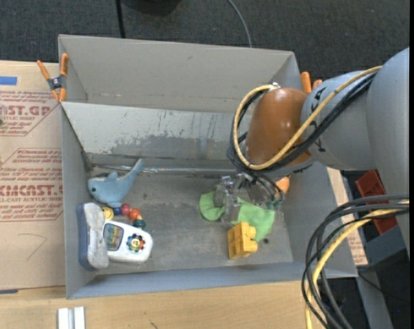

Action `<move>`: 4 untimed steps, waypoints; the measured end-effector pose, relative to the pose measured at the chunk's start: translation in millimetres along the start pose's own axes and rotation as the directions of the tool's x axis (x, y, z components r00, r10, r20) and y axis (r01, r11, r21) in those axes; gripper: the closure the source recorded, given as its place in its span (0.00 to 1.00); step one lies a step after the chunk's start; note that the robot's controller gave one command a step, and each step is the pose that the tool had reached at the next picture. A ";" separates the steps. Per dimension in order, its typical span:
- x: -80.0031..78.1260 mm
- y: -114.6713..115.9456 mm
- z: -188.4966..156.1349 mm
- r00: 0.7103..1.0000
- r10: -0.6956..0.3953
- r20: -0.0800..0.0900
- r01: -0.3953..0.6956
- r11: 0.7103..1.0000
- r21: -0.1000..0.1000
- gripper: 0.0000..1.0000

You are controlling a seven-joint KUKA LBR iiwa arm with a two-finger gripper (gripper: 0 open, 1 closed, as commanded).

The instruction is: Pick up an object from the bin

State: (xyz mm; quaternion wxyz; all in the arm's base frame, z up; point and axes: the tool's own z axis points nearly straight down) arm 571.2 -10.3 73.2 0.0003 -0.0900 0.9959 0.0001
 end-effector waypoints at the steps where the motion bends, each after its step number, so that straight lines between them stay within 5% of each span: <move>1: 3.8 0.7 -39.9 1.000 -0.012 -0.005 0.012 1.000 -0.001 1.00; 2: -14.9 9.7 -74.3 1.000 -0.023 0.003 0.023 1.000 0.001 1.00; 4: -7.3 20.8 -183.8 1.000 -0.017 0.000 0.017 1.000 0.000 1.00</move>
Offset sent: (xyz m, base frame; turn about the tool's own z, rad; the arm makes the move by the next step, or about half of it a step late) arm 0.0148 0.0151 0.0771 -0.0264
